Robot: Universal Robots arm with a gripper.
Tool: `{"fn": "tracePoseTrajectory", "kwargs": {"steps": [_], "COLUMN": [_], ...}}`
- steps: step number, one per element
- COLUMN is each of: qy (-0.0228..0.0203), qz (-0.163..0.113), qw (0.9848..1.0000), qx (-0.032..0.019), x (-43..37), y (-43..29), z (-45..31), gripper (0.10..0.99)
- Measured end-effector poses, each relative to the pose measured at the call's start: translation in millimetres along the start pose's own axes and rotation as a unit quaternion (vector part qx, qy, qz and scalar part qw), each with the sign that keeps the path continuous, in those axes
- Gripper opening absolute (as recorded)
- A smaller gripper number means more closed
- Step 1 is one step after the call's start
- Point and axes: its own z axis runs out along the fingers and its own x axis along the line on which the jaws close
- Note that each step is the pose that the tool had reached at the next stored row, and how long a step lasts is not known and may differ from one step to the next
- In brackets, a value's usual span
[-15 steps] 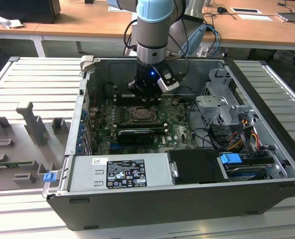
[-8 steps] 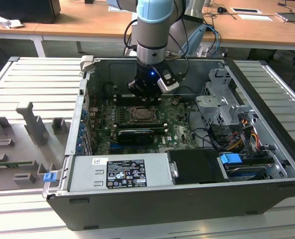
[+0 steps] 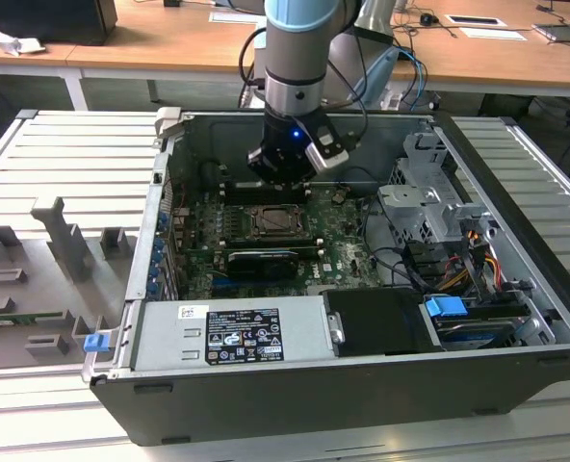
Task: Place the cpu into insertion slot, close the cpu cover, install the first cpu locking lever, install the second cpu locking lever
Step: 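Install the first cpu locking lever, then install the second cpu locking lever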
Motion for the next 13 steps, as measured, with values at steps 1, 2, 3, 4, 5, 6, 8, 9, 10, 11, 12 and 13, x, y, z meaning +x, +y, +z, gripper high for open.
{"fn": "tracePoseTrajectory", "kwargs": {"steps": [1, 2, 3, 4, 5, 6, 8, 9, 10, 11, 12, 13], "qy": [0.0000, 0.0000, 0.0000, 0.0000, 0.0000, 0.0000, 0.0000, 0.0000, 0.0000, 0.0000, 0.0000, 0.0000], "qz": [0.000, 0.000, 0.000, 0.000, 0.000, 0.000, 0.000, 0.000, 0.000, 0.000, 0.000, 0.000], "qw": [1.0000, 1.0000, 1.0000, 1.0000, 1.0000, 1.0000, 1.0000, 1.0000, 1.0000, 1.0000, 1.0000, 1.0000], "qx": [0.0000, 0.0000, 0.0000, 0.0000, 0.0000, 0.0001, -0.0001, 0.0000, 0.0000, 0.0000, 0.0000, 0.0000], "x": [0.1, 0.1, 0.1, 0.1, 0.2, 0.2, 0.3, 0.3, 0.3, 0.4, 0.3, 0.4], "y": [-0.8, -1.3, -1.7, -2.4, -2.9, -4.0, -5.3, -5.8, -6.3, -6.5, -6.6, -7.0], "z": [-0.1, -0.1, -0.1, -0.2, -0.2, -0.3, -0.3, -0.4, -0.4, -0.4, -0.4, -0.5], "gripper": [0.106, 0.106, 0.106, 0.106, 0.106, 0.106, 0.106, 0.106, 0.106, 0.106, 0.106, 0.106]}}
